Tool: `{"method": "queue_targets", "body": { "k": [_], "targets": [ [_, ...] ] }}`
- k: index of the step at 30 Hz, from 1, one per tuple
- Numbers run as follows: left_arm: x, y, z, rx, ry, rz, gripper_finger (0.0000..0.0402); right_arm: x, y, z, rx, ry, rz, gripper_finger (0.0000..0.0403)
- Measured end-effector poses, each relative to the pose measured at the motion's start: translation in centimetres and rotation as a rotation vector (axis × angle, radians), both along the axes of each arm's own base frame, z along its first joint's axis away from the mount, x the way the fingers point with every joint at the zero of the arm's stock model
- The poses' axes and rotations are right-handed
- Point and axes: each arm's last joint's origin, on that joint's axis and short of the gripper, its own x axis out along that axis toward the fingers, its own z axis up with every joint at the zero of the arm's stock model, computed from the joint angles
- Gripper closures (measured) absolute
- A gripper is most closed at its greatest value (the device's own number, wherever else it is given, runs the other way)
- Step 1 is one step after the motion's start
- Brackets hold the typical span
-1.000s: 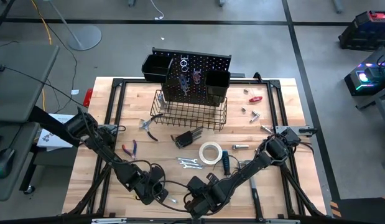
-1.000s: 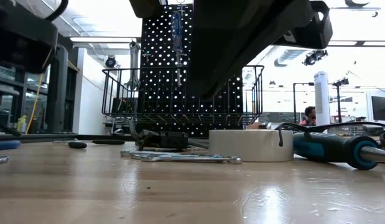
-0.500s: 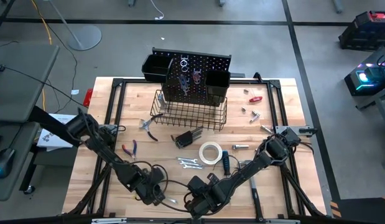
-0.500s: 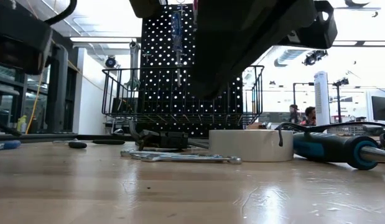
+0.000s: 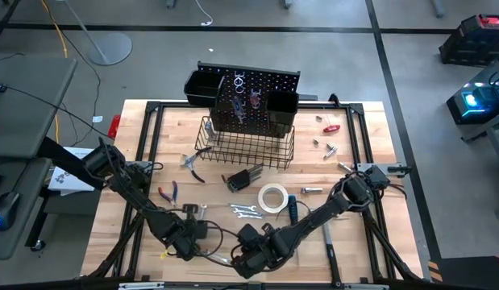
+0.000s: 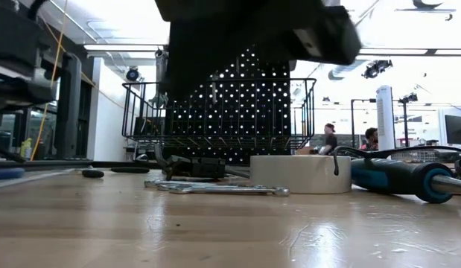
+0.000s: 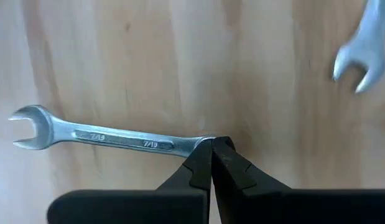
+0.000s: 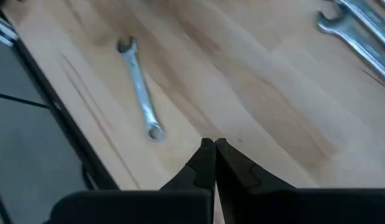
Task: Hang tools onto peg board
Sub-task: Hang the wrench on the peg board
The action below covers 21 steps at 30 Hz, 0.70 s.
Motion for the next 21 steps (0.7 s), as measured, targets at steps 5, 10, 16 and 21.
{"method": "queue_targets", "body": {
  "k": [5,10,16,21],
  "targets": [
    [0.1,-0.2,-0.1,0.077,0.008,-0.321,0.0402,0.9,-0.9,0.2,0.023,-0.03,-0.021,0.0403],
    [-0.3,-1.1,-0.2,0.131,-0.022,-0.496,0.0402,2.1,-3.0,0.2,0.02,-0.015,0.013,0.0403],
    [-1.6,-2.5,-0.6,0.182,-0.065,-0.58,0.0401,4.1,-7.1,0.1,-0.007,0.025,0.173,0.0403],
    [-2.6,-3.7,-1.5,0.244,-0.113,-0.57,0.0401,5.5,-10.8,0.1,-0.017,0.042,0.36,0.0403]
  ]
}}
